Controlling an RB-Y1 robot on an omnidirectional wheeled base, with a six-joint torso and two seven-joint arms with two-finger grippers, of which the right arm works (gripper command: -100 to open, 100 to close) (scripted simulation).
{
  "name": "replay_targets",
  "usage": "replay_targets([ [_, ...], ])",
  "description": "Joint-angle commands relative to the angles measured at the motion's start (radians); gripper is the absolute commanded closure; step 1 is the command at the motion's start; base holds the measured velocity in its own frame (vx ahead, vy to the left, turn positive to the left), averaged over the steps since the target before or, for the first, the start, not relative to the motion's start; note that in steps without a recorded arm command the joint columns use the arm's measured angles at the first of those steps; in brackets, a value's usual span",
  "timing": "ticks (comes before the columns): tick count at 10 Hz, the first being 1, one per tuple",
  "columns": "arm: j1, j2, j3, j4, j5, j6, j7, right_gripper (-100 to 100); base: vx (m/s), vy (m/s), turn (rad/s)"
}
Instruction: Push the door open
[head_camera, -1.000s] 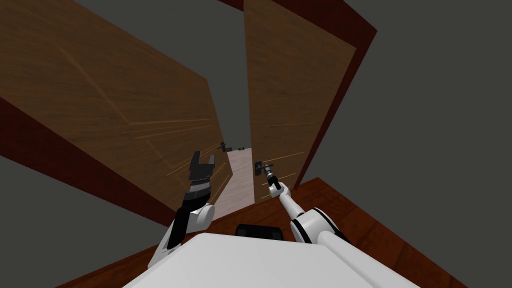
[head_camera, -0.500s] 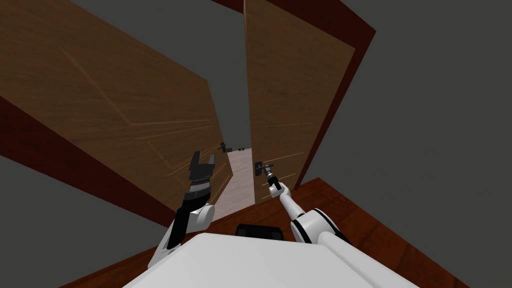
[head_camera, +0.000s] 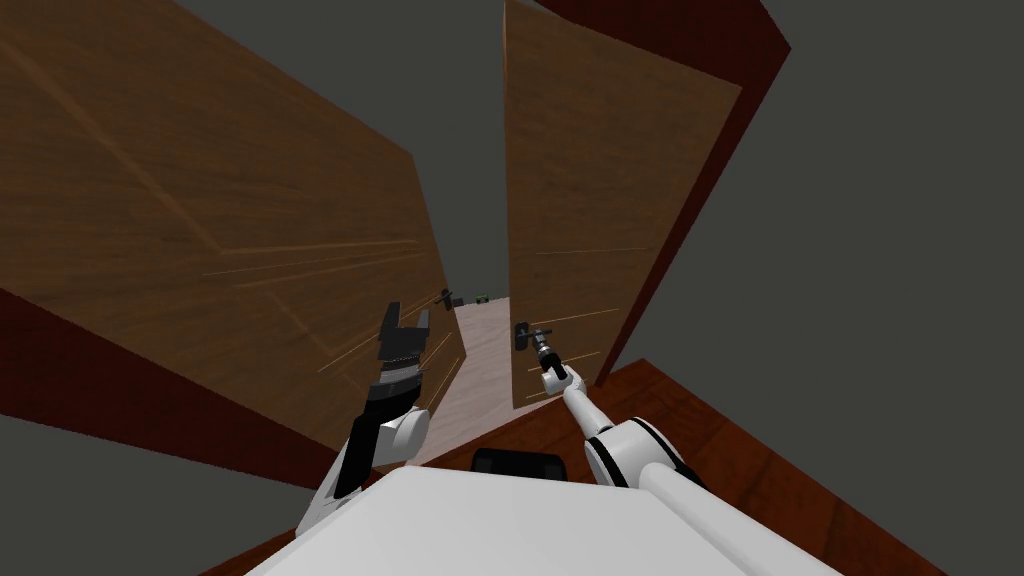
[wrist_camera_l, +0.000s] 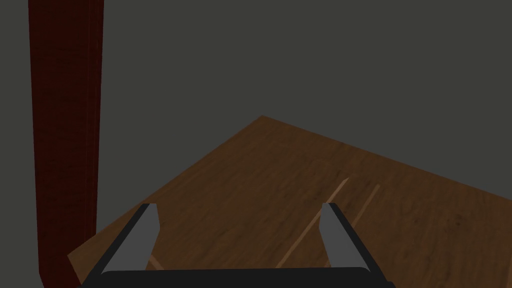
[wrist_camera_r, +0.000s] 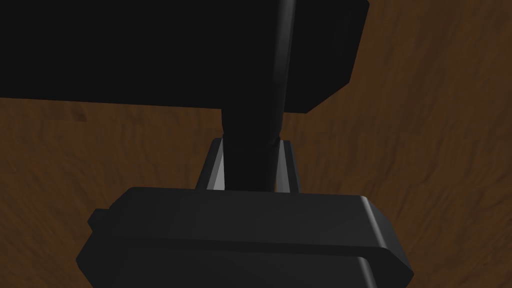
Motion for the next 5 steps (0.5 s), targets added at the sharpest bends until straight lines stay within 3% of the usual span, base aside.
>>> replay_targets([
  [1,-0.005,-0.012,-0.016,-0.003,-0.005,-0.003,0.007,100,0.161,0.140,-0.059],
  [5,0.000,-0.040,-0.063,-0.002,-0.023,-0.001,0.025,100,0.157,0.143,-0.065],
])
